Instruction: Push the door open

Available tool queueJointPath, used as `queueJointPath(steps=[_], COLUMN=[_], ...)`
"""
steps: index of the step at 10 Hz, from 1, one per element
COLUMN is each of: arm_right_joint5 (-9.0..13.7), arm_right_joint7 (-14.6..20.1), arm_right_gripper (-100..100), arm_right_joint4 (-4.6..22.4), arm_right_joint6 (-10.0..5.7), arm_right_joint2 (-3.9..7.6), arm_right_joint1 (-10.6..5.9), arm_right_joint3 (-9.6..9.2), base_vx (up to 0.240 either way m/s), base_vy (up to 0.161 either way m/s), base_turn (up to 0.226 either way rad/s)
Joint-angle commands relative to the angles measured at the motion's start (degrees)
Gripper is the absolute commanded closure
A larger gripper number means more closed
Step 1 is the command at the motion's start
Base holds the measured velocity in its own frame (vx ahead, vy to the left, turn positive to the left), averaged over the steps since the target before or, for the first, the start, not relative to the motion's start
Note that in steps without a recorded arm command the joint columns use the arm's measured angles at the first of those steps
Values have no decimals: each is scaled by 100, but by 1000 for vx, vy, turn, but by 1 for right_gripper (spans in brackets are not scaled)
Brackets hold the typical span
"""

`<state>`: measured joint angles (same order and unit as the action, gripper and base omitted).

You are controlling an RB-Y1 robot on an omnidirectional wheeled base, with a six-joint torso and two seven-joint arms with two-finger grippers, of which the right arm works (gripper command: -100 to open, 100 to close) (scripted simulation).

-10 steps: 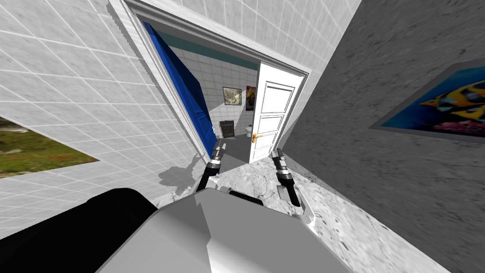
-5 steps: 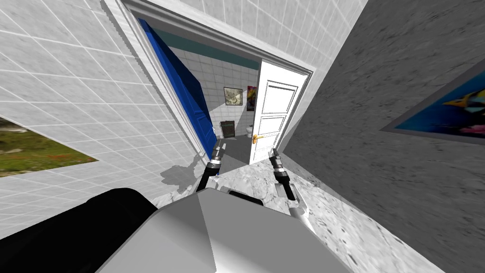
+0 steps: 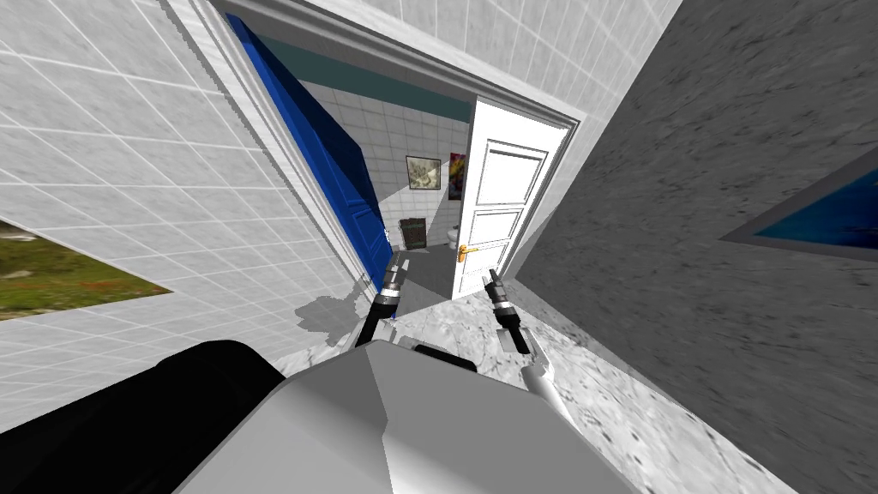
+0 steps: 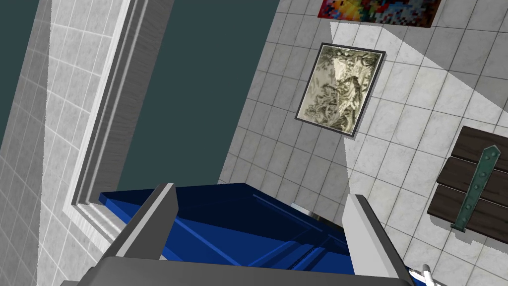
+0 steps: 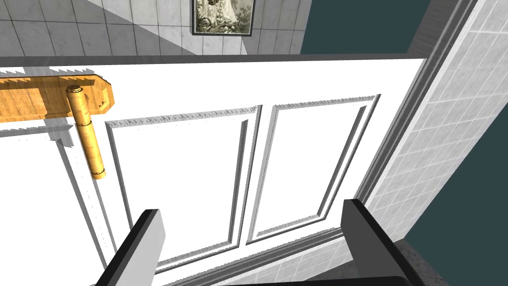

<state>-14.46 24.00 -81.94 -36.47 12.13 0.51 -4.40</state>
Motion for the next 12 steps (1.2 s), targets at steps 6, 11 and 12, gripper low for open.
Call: queueJointPath(steps=[6, 11, 12], arm_right_joint5=[-192, -399, -438], arm_right_joint7=[415, 838, 917], arm_right_gripper=[-100, -100, -100], arm_right_joint4=[909, 1793, 1994], arm_right_joint6=[-45, -68, -72], arm_right_joint2=[179, 356, 389], arm_right_joint1=[-497, -1011, -1106], arm_right_joint3=[-85, -182, -200], base_vx=[59, 92, 99], base_vy=[-24, -39, -49], base_turn=[38, 54, 57])
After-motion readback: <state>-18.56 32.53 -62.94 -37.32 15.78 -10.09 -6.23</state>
